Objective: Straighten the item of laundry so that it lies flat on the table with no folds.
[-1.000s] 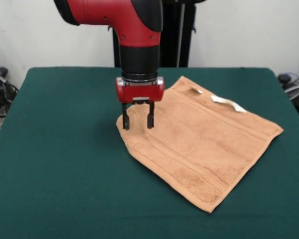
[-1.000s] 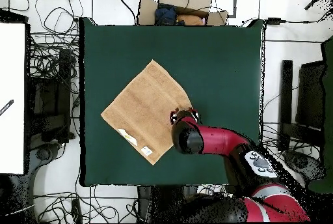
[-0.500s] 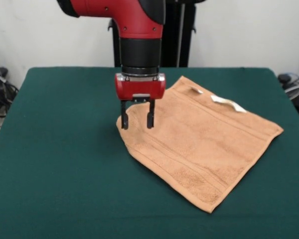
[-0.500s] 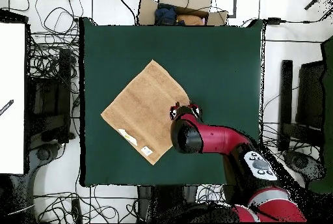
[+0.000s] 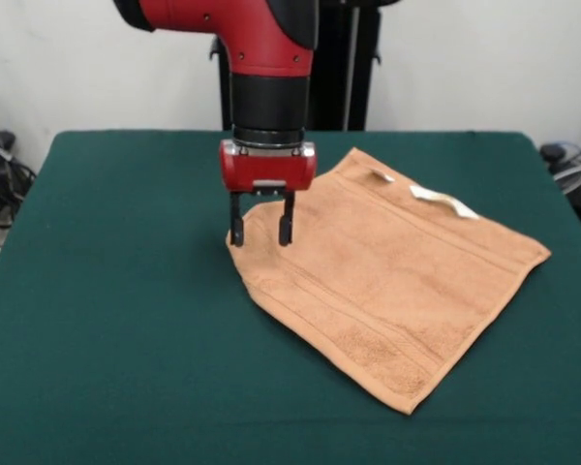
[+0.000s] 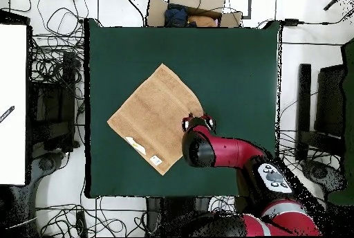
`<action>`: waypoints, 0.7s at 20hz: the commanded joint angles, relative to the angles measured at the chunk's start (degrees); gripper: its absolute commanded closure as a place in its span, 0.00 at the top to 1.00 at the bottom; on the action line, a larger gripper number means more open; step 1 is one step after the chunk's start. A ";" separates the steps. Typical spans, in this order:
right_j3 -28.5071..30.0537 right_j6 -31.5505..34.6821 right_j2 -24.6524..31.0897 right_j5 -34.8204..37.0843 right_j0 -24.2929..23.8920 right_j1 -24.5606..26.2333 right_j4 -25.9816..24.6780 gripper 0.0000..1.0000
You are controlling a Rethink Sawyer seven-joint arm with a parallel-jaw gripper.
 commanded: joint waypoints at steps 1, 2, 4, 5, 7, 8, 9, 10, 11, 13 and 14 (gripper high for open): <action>0.43 9.56 -0.37 -3.30 1.55 4.68 -0.92 1.00; 0.09 9.38 -0.28 -3.27 1.56 5.19 -0.94 1.00; -0.52 9.05 -0.13 -3.26 1.55 6.09 -0.98 1.00; -0.87 8.93 -0.05 -2.98 1.55 6.55 -0.85 1.00; -0.92 8.88 -0.22 -2.78 1.70 6.42 -0.64 1.00; -0.81 8.84 -0.22 -2.53 1.74 6.17 -0.59 1.00; -0.70 8.79 -0.23 -2.29 1.79 5.92 -0.54 1.00; -0.76 8.77 -0.26 -2.30 1.84 5.95 -0.53 1.00; -0.81 8.74 -0.29 -2.31 1.90 5.98 -0.51 1.00; -0.85 8.69 -0.25 -2.29 1.90 6.00 -0.52 1.00; -0.77 8.72 -0.31 -2.54 1.88 6.13 -0.63 1.00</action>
